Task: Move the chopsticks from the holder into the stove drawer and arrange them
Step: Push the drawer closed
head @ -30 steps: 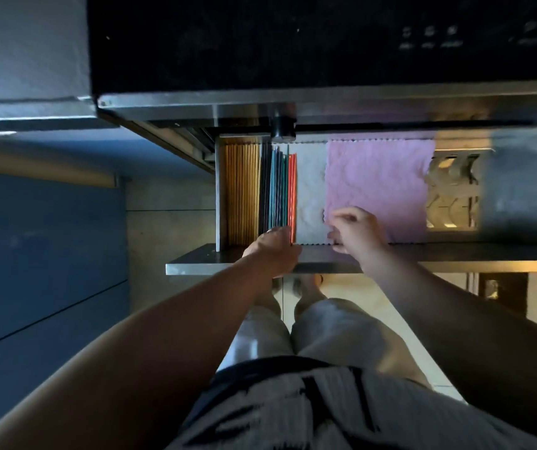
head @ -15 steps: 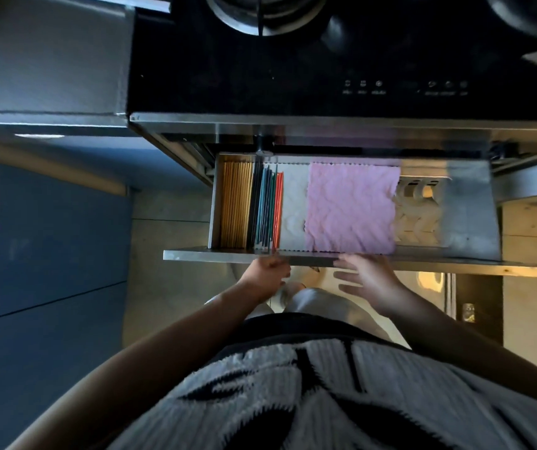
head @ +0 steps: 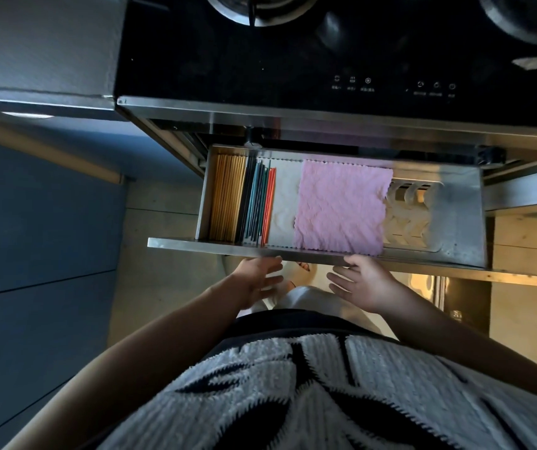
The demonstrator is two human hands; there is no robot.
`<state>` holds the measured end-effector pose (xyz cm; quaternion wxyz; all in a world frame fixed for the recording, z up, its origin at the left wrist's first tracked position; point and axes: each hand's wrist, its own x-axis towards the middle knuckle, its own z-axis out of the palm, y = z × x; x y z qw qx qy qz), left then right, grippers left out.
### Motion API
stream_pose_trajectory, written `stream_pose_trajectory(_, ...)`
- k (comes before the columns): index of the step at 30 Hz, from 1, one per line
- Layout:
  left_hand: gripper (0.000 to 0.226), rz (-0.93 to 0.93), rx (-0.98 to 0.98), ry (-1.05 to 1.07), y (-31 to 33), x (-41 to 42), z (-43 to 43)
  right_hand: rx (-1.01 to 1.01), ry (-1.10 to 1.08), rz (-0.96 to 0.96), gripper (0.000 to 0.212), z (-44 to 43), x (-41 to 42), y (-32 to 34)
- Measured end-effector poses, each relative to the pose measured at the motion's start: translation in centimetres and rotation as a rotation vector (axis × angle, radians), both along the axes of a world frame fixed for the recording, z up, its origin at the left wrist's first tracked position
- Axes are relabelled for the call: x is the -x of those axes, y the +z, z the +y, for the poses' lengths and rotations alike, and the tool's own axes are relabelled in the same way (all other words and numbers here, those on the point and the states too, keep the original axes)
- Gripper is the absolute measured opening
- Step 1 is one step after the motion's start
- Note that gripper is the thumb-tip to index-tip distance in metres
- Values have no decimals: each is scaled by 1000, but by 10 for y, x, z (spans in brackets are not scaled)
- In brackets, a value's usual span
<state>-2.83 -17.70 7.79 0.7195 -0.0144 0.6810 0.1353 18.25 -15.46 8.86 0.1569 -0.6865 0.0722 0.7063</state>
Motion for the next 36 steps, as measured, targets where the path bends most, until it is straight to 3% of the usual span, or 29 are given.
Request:
stream_pose_trajectory(9, 35, -30, 11, 127, -2, 1, 15, 3, -76, -13, 14, 21, -3, -5)
stream_pose_trajectory(17, 23, -42, -35, 193, -3, -4, 57, -27, -111, -27, 13, 69, -4, -9)
stream_pose_trajectory(21, 28, -20, -77, 228, -4, -11, 82, -78, -84, -26, 13, 95, -2, -10)
stream_pose_trajectory(28, 27, -10, -162, 246, -4, -18, 125, -172, -72, -34, 30, 138, 1, -9)
stream_pose_trajectory(32, 13, -6, -193, 235, 0, -21, 148, -206, -95, -47, 29, 161, 3, -11)
stream_pose_trajectory(36, 32, 25, -206, 260, 0, -29, 165, -220, -130, -81, 25, 179, 5, -13)
